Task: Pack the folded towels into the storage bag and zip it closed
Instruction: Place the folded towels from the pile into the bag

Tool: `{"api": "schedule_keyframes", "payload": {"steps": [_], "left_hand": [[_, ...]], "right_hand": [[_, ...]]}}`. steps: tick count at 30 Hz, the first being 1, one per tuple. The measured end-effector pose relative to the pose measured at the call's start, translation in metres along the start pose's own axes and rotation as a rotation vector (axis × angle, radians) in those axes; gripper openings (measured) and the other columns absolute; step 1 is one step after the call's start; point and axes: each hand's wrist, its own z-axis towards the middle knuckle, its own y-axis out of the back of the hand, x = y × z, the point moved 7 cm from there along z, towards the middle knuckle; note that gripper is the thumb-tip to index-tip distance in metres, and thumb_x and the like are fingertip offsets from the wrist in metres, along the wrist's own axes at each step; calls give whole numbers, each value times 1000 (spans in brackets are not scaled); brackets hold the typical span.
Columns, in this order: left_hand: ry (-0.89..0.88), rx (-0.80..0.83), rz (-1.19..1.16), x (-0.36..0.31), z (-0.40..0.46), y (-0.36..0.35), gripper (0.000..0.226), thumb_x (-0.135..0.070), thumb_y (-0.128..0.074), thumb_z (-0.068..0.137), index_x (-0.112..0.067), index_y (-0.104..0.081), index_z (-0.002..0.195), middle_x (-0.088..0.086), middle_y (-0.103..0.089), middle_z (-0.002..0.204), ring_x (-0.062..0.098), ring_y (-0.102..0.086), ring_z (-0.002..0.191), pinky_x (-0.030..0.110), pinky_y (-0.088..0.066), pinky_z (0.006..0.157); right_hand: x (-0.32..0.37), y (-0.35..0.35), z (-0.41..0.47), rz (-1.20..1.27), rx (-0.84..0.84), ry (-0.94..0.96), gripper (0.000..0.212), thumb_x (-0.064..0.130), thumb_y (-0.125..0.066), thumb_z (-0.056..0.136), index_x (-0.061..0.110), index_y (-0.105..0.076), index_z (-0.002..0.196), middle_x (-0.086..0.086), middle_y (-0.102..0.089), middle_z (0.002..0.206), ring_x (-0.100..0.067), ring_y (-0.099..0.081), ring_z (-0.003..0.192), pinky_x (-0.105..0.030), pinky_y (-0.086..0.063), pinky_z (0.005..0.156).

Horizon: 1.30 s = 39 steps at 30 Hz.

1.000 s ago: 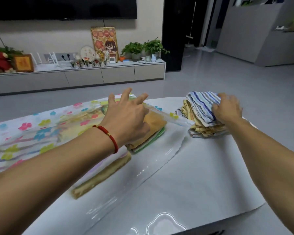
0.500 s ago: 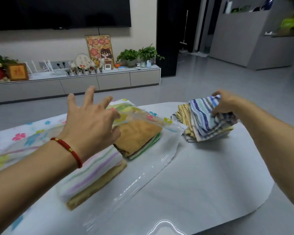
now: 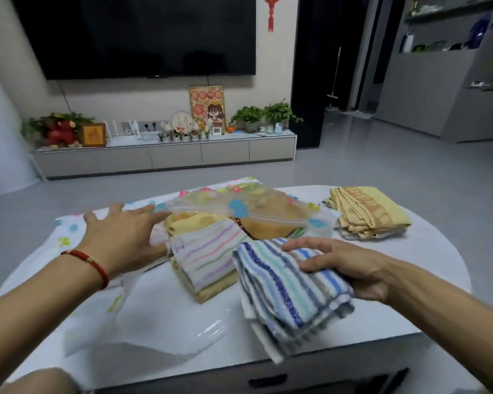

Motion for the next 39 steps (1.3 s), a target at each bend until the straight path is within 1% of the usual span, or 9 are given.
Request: {"api": "schedule_keyframes", "payload": {"steps": [6, 9, 15, 20, 24, 28, 31, 35, 39], "left_hand": [[-33, -44, -3, 9, -12, 26, 76, -59, -52, 82, -39, -24, 150, -20, -17, 162, 34, -25, 145, 70, -33, 102], [-31, -16, 5, 9, -12, 37, 75, -54, -52, 82, -37, -26, 150, -20, -14, 162, 34, -24, 146, 70, -31, 103], [-44, 28, -26, 3, -15, 38, 73, -46, -55, 84, -32, -29, 150, -17, -15, 163, 34, -23, 145, 73, -27, 104], [-89, -8, -45, 3, -21, 24, 66, -43, -54, 84, -32, -35, 146, -15, -16, 163, 34, -26, 144, 73, -28, 103], [-103, -31, -85, 5, -25, 15, 62, -44, -55, 86, -34, -38, 144, -15, -15, 163, 33, -26, 143, 72, -28, 105], [-118, -45, -107, 8, -28, 10, 67, -40, -55, 86, -38, -30, 148, -16, -14, 163, 33, -24, 145, 72, -27, 105], [-135, -73, -118, 5, -29, 7, 69, -35, -55, 85, -41, -29, 149, -18, -16, 163, 33, -26, 144, 69, -30, 105], [-159, -90, -117, -5, -28, 2, 67, -35, -54, 86, -39, -30, 149, -12, -13, 164, 33, -26, 143, 66, -33, 105], [-232, -130, -156, -27, -20, -2, 62, -38, -54, 87, -38, -36, 146, -8, -3, 166, 33, -23, 144, 66, -34, 105]], "right_hand": [[-5, -124, 72, 0, -87, 109, 38, -12, -52, 97, 13, -72, 118, -18, -65, 135, -38, -73, 106, -50, -59, 90], [3, -175, 116, 163, -241, 236, 36, -7, -54, 96, 14, -66, 123, -19, -69, 110, -32, -72, 83, -40, -62, 72], [-59, -248, 168, 404, -287, 182, 46, 6, -54, 100, 31, -55, 138, -20, -68, 126, -35, -69, 109, -46, -59, 92], [-118, -257, 171, 99, -212, 51, 30, 10, -62, 96, 37, -62, 107, -14, -72, 119, -30, -74, 104, -41, -65, 84], [-112, -244, 169, -391, -236, 155, 41, 25, -65, 97, 28, -59, 137, -9, -64, 139, -28, -65, 121, -45, -55, 103], [-100, -227, 158, -691, -250, 225, 51, 48, -59, 93, 28, -59, 140, -8, -73, 125, -33, -70, 111, -44, -57, 97], [-93, -213, 151, -976, -350, 389, 42, 27, -55, 94, 22, -65, 134, -7, -72, 125, -28, -65, 114, -36, -51, 94], [-90, -219, 151, -1051, -104, 427, 53, 8, -53, 92, 19, -60, 143, -12, -66, 138, -30, -60, 124, -34, -47, 106], [-74, -171, 131, -1109, -6, 365, 36, 17, -55, 94, 24, -71, 126, 2, -73, 105, -11, -67, 92, -28, -52, 83]]}}
